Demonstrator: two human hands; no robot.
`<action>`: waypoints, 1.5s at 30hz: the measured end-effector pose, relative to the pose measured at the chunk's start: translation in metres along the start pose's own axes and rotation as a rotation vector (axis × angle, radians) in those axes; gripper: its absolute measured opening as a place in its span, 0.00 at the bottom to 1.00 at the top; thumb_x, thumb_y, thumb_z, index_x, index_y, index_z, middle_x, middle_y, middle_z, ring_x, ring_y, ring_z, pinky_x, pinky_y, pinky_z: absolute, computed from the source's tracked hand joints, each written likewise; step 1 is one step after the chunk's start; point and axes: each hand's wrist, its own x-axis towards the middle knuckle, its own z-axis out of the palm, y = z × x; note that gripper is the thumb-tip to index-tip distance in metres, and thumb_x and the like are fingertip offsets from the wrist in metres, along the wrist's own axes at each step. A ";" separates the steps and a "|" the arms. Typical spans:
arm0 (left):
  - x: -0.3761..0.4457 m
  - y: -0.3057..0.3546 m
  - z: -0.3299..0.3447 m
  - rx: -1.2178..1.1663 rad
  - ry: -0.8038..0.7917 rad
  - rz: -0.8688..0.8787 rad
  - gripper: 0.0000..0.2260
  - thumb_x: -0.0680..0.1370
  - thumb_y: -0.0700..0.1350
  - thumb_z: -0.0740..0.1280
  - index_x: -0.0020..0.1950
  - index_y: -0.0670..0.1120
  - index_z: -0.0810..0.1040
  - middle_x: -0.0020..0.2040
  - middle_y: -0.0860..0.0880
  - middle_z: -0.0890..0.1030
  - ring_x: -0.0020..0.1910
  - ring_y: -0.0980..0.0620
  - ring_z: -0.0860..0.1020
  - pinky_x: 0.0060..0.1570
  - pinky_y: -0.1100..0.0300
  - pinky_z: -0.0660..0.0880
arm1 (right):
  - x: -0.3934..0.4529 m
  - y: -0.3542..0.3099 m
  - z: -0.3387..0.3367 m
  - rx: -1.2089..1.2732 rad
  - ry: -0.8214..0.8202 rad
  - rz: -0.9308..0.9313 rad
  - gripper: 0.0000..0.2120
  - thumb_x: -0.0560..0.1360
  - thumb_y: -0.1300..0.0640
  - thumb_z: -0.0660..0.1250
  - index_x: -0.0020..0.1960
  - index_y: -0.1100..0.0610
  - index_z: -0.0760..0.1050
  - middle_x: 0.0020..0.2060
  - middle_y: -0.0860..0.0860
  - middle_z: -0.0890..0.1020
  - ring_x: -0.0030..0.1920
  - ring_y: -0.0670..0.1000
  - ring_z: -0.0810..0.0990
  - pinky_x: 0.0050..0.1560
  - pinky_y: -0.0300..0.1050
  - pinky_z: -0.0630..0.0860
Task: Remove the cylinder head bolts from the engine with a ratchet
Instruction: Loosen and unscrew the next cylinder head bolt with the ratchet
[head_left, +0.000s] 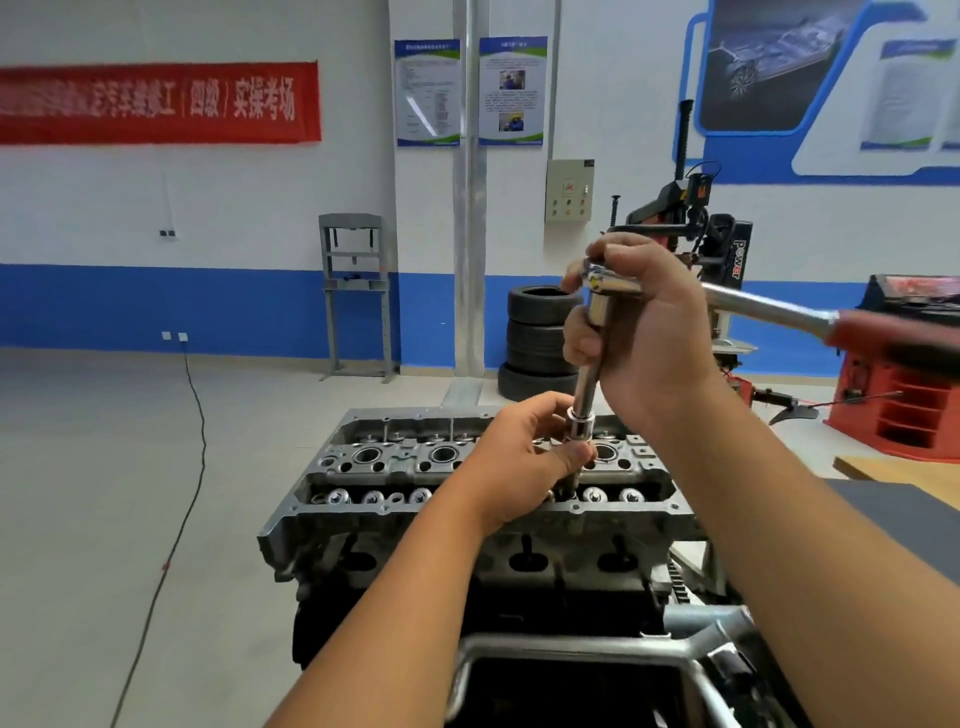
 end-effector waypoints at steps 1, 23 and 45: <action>0.000 0.000 0.000 0.003 -0.006 0.006 0.09 0.82 0.43 0.71 0.60 0.54 0.80 0.54 0.49 0.85 0.51 0.50 0.84 0.45 0.59 0.76 | -0.003 0.004 0.004 -0.079 0.049 -0.091 0.01 0.74 0.59 0.65 0.44 0.56 0.75 0.39 0.56 0.77 0.25 0.52 0.67 0.29 0.45 0.63; 0.002 -0.002 0.005 0.006 -0.025 0.069 0.03 0.84 0.43 0.67 0.49 0.48 0.77 0.48 0.44 0.85 0.26 0.60 0.72 0.31 0.60 0.73 | 0.006 -0.011 0.010 0.028 -0.155 0.221 0.02 0.67 0.58 0.63 0.40 0.54 0.71 0.36 0.55 0.75 0.23 0.48 0.62 0.35 0.49 0.48; 0.002 -0.004 0.009 0.080 0.079 0.099 0.09 0.83 0.41 0.68 0.54 0.57 0.78 0.48 0.51 0.85 0.50 0.52 0.83 0.50 0.54 0.82 | 0.003 0.007 0.001 -0.156 0.037 -0.167 0.03 0.73 0.58 0.66 0.44 0.56 0.78 0.39 0.58 0.82 0.24 0.55 0.73 0.28 0.45 0.68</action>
